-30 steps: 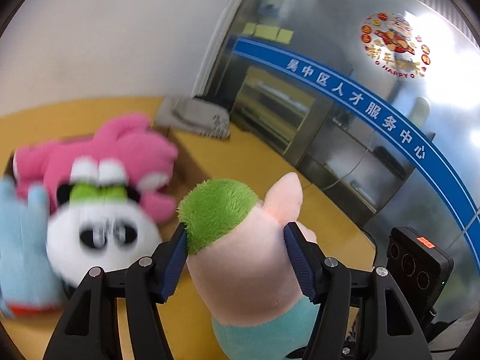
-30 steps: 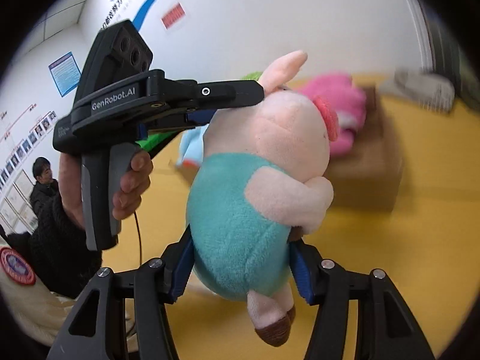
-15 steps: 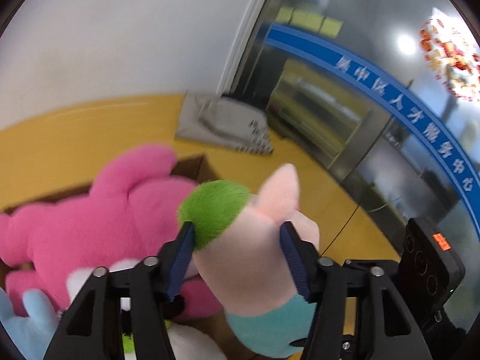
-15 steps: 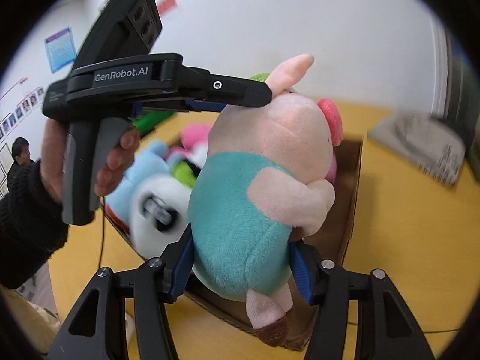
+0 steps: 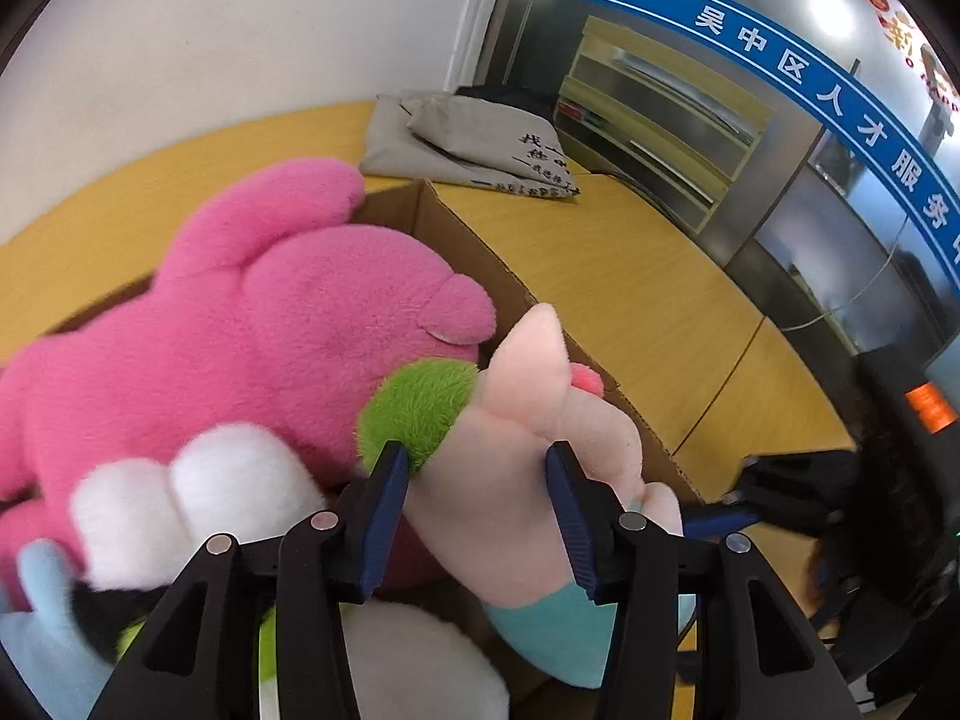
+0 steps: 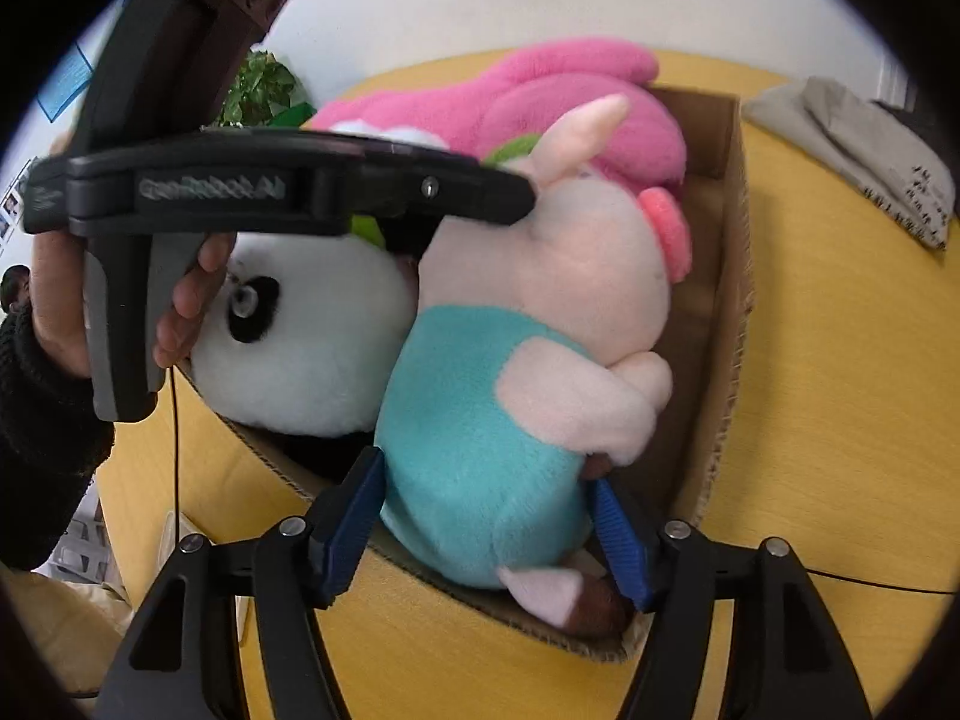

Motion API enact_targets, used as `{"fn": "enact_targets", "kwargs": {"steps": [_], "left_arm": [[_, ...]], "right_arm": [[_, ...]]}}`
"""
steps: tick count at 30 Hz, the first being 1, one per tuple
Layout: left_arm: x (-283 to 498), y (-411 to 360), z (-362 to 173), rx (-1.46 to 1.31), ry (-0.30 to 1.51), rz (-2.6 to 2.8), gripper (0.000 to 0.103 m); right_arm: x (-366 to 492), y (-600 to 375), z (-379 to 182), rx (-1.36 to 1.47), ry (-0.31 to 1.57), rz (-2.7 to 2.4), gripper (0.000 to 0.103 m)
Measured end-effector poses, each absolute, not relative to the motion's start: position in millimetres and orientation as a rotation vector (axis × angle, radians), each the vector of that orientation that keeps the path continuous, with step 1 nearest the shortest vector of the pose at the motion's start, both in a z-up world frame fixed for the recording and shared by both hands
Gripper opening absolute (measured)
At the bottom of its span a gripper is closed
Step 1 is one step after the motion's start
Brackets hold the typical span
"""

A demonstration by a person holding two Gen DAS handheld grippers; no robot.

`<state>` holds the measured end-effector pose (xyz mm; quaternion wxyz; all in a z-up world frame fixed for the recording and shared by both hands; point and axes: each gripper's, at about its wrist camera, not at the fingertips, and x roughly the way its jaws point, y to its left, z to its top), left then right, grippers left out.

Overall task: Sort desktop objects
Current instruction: 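Lower the pig into the box and open both tools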

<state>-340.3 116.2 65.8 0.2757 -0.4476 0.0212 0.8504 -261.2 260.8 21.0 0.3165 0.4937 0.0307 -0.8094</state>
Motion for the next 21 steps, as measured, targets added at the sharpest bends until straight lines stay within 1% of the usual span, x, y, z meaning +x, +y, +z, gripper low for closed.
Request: {"fn": "enact_targets", "kwargs": {"steps": [2,4,6,8,10,12,13,14,16,19,21], "left_arm": [[-333,111,80,-1.139,0.081,2.324,0.052],[-333,107,96,-1.071,0.061,2.346,0.052],[-341,113,103,-1.058,0.072,2.349,0.052],[-352,128,99,-1.084,0.128,2.337,0.052],[-365,141,75,-1.176,0.201,2.314,0.052],[-377,149,49,-1.265,0.242,2.283,0.054],[-379,149,42,-1.271,0.223,2.278,0.057],[-380,149,40,-1.267,0.207,2.281,0.06],[-381,149,40,-1.274,0.201,2.287,0.062],[-374,148,49,-1.242,0.227,2.325,0.064],[-364,140,61,-1.206,0.203,2.348,0.065]], "right_arm": [[-252,269,40,1.23,0.076,-2.174,0.067],[-243,278,61,1.145,0.057,-2.206,0.067],[-236,283,79,1.072,0.04,-2.223,0.067],[-238,278,78,1.074,0.056,-2.215,0.067],[-242,270,73,1.091,0.072,-2.208,0.065],[-256,250,43,1.179,0.091,-2.198,0.064],[-261,244,31,1.21,0.101,-2.205,0.064],[-262,244,24,1.215,0.109,-2.236,0.064],[-263,251,21,1.216,0.06,-2.269,0.064],[-258,260,31,1.209,0.002,-2.294,0.064],[-246,264,42,1.169,-0.006,-2.318,0.064]]}}
